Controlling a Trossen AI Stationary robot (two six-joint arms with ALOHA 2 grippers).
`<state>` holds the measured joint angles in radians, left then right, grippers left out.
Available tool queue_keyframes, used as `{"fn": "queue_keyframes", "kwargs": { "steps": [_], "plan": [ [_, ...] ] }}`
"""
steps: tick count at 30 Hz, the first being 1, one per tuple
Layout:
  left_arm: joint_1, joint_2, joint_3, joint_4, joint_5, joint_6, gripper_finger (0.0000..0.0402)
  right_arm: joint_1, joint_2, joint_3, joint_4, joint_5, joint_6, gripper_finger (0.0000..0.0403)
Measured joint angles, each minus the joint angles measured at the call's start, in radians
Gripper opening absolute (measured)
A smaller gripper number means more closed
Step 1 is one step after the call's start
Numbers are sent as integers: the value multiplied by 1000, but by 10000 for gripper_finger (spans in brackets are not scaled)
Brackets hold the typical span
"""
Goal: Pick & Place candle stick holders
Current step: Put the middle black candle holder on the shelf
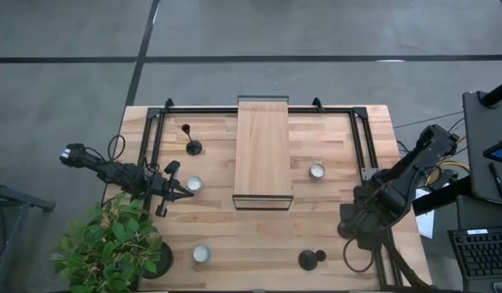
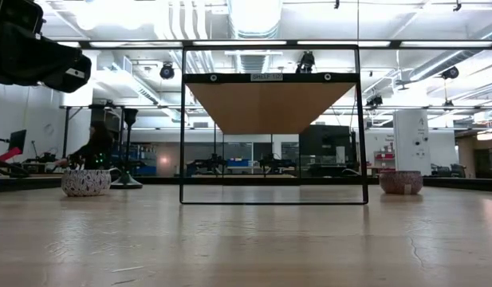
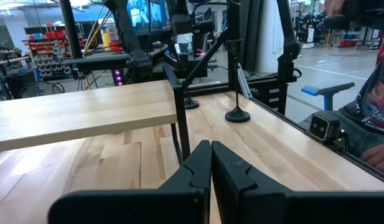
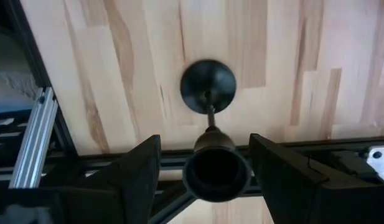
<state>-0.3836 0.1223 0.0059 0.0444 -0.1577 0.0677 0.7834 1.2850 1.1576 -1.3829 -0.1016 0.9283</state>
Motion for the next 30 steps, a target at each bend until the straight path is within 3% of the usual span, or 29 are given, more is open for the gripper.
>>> {"fn": "queue_keyframes", "kwargs": {
  "steps": [11, 30],
  "plan": [
    [0, 0, 0, 0, 0, 0, 10, 0, -2, 0, -26, 2, 3, 228],
    [0, 0, 0, 0, 0, 0, 10, 18, 0, 0, -26, -2, -20, 144]
  ]
}}
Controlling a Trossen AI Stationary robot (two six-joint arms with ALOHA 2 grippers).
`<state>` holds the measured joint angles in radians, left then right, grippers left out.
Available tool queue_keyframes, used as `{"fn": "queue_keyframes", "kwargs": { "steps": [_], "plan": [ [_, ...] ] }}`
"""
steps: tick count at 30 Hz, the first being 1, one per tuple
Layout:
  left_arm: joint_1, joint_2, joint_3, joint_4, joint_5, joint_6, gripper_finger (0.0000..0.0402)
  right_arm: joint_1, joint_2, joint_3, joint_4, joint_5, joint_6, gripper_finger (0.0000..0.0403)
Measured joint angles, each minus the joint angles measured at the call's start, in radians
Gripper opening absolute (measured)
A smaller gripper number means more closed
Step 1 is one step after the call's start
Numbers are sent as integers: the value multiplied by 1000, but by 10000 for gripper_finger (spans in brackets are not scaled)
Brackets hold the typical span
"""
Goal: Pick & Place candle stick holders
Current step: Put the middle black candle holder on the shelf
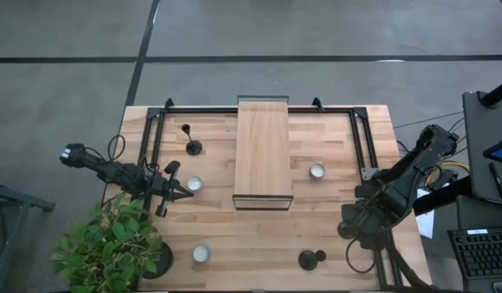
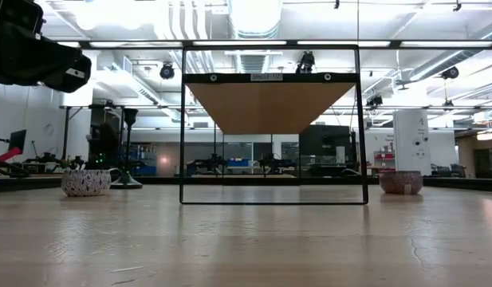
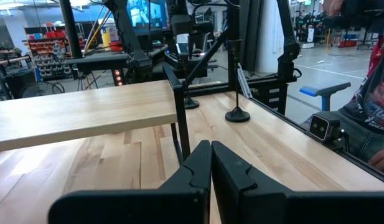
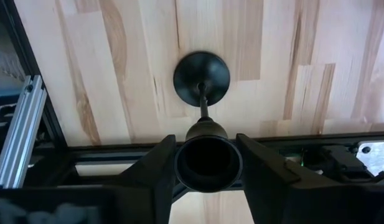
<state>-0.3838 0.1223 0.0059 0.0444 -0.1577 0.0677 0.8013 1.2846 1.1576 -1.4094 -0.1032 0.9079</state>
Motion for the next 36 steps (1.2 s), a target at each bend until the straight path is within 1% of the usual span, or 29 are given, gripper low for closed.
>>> {"fn": "queue_keyframes", "kwargs": {
  "steps": [4, 10, 13, 16, 20, 26, 29, 34, 36],
  "plan": [
    [0, 0, 0, 0, 0, 0, 10, 0, 0, 0, 0, 0, -11, 140],
    [0, 0, 0, 0, 0, 0, 10, -4, -1, 0, -3, 10, -61, 150],
    [0, 0, 0, 0, 0, 0, 10, -27, -2, 5, -18, 26, -106, 144],
    [0, 0, 0, 0, 0, 0, 10, -64, -2, 38, -46, 34, -138, 140],
    [0, 0, 0, 0, 0, 0, 10, -118, -2, 109, -64, 58, -212, 146],
    [0, 0, 0, 0, 0, 0, 10, -238, 18, 270, -118, 114, -369, 145],
    [0, 0, 0, 0, 0, 0, 10, -311, 45, 359, -166, 121, -439, 142],
    [0, 0, 0, 0, 0, 0, 10, -426, 100, 495, -162, 125, -575, 149],
    [0, 0, 0, 0, 0, 0, 10, -469, 130, 547, -163, 125, -601, 150]
  ]
}}
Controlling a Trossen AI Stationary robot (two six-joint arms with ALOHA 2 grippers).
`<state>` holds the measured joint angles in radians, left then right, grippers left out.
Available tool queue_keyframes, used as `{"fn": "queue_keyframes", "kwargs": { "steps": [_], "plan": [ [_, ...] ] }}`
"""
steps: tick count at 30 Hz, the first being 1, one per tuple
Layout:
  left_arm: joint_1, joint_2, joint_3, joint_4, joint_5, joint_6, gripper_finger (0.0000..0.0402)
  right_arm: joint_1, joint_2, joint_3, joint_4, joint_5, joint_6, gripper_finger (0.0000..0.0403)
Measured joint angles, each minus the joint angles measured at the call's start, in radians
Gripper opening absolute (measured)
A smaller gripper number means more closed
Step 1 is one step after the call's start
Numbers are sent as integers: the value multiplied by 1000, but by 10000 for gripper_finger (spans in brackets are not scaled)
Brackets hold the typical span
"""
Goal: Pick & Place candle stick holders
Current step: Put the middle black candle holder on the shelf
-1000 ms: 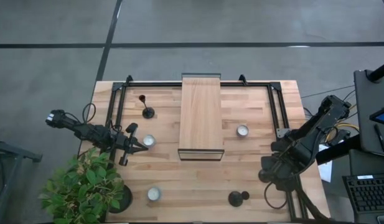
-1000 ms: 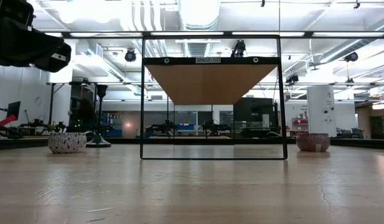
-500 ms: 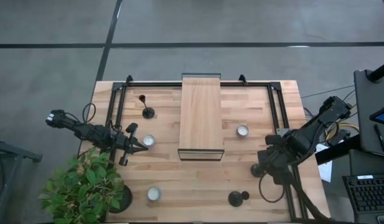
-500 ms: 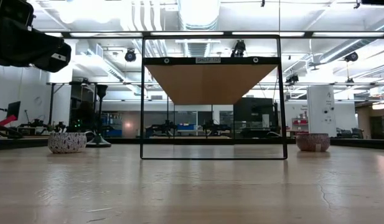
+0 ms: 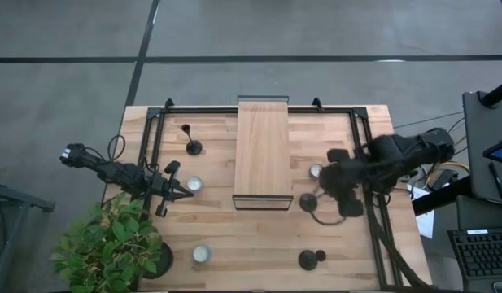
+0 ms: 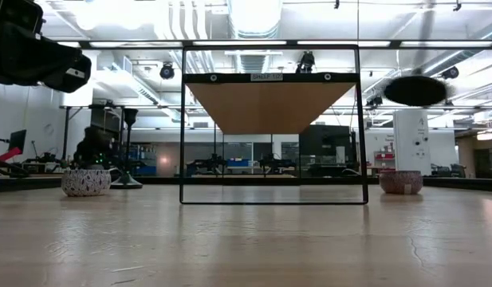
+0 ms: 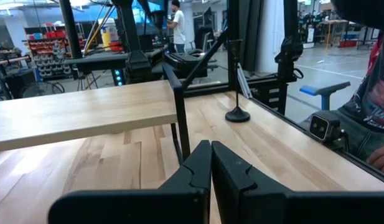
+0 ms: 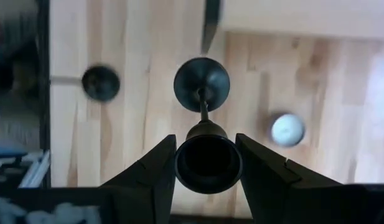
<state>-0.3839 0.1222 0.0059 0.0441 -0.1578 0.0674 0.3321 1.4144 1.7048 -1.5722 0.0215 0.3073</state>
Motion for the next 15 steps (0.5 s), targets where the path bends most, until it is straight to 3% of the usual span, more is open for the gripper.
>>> {"fn": "queue_keyframes", "kwargs": {
  "steps": [8, 15],
  "plan": [
    [0, 0, 0, 0, 0, 0, 10, -96, 98, 177, -1, -81, -61, 144],
    [0, 0, 0, 0, 0, 0, 10, -128, 167, 275, 0, -78, -103, 145]
  ]
}}
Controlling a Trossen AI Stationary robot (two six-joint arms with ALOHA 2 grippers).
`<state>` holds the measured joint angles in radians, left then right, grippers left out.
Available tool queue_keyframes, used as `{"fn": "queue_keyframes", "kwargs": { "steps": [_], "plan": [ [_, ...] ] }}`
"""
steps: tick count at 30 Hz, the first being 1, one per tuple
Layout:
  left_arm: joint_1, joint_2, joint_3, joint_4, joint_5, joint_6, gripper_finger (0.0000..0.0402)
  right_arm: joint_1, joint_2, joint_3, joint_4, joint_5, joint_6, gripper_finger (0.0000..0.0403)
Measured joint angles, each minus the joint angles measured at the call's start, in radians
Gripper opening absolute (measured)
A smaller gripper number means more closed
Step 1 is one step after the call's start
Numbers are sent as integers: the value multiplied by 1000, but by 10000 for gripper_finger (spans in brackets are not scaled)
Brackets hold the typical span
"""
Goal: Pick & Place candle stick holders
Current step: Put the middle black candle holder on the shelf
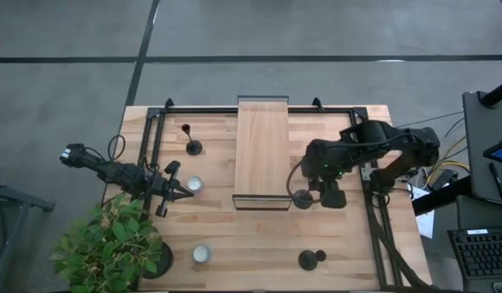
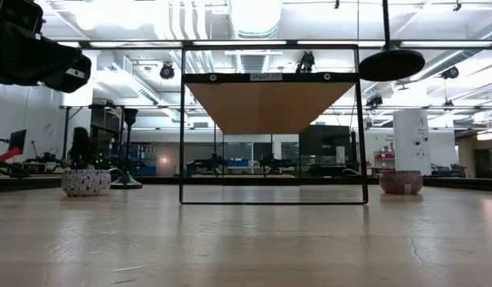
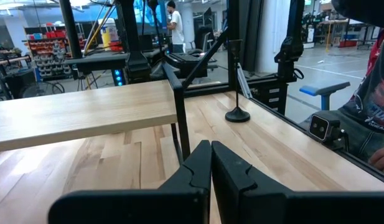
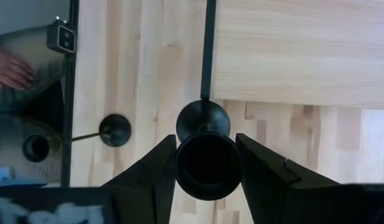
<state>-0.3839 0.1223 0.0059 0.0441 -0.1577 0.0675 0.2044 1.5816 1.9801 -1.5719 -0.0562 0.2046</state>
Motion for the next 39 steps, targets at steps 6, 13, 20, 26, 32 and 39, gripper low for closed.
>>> {"fn": "queue_keyframes", "kwargs": {
  "steps": [6, 13, 20, 26, 32, 39],
  "plan": [
    [0, 0, 0, 0, 0, 0, 10, -11, 3, -2, 0, 49, -41, 146],
    [0, 0, 0, 0, 0, 0, 10, -39, -3, 16, 3, 91, -75, 145],
    [0, 0, 0, 0, 0, 0, 10, -48, 24, 28, 0, 87, -128, 148],
    [0, 0, 0, 0, 0, 0, 10, -49, 67, 40, 4, 86, -169, 147],
    [0, 0, 0, 0, 0, 0, 10, -49, 115, 117, 0, 86, -197, 153],
    [0, 0, 0, 0, 0, 0, 10, -49, 153, 178, 0, 86, -235, 146]
  ]
}}
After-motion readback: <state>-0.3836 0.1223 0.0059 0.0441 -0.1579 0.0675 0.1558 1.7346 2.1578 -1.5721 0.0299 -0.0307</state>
